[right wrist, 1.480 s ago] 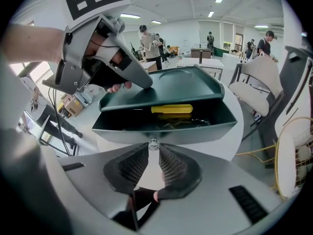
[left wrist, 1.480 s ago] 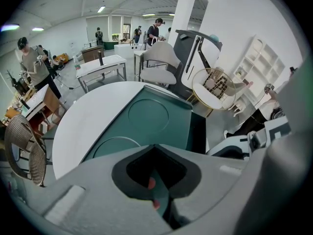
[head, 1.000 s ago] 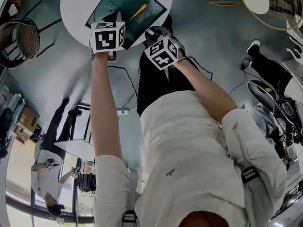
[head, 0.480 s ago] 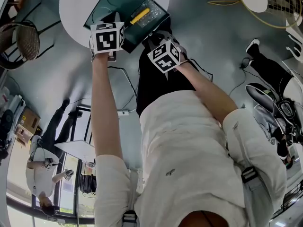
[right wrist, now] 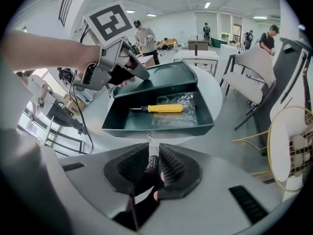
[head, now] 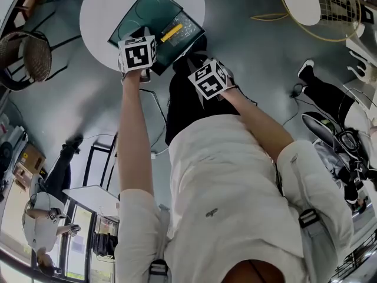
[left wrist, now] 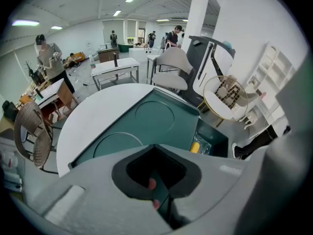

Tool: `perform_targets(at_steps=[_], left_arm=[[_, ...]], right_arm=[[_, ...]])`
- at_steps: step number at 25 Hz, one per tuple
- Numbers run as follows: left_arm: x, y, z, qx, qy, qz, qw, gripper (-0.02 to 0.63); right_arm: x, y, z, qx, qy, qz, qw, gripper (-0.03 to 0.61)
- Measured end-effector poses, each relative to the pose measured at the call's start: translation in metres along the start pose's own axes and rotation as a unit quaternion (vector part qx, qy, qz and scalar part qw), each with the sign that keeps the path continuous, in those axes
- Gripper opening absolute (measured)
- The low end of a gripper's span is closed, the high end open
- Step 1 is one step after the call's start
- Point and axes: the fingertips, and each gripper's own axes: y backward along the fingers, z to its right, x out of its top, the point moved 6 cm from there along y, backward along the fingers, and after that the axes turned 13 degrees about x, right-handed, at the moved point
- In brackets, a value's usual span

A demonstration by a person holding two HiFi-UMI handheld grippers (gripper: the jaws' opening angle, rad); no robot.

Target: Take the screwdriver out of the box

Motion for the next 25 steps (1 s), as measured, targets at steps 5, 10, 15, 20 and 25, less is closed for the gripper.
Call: perform_targets(at_steps=[5,10,15,20,25], left_arm=[[-0.005,0.005,-0.007,-0.002,0.058,-0.017,0.9982,0.011],[-0.011,0.034,-0.008,0.012,0.078,0.026,0.9966,0.011],[-0.035,0.073,0.0,0.007,0.105,0.062,0.9925,0.009],[-0.054,0.104,0.003,0.003,0.143,0.088,0.9858,0.009],[-0.066,0.133,0.006,-0.001,0.18,0.109,0.9776,0.011]], right_arm=[[0.01,0.027,-0.01,-0.002,0.016,0.005,1.0,0.046],[0.025,0.048,-0.007,-0.005,0.061,0.008,0.998,0.009],[0.04,0.056,0.0,0.001,0.109,0.0,0.994,0.008],[0.063,0.046,-0.001,0.011,0.161,-0.01,0.987,0.009],[0.081,0.024,-0.004,0.015,0.251,-0.055,0.966,0.042]])
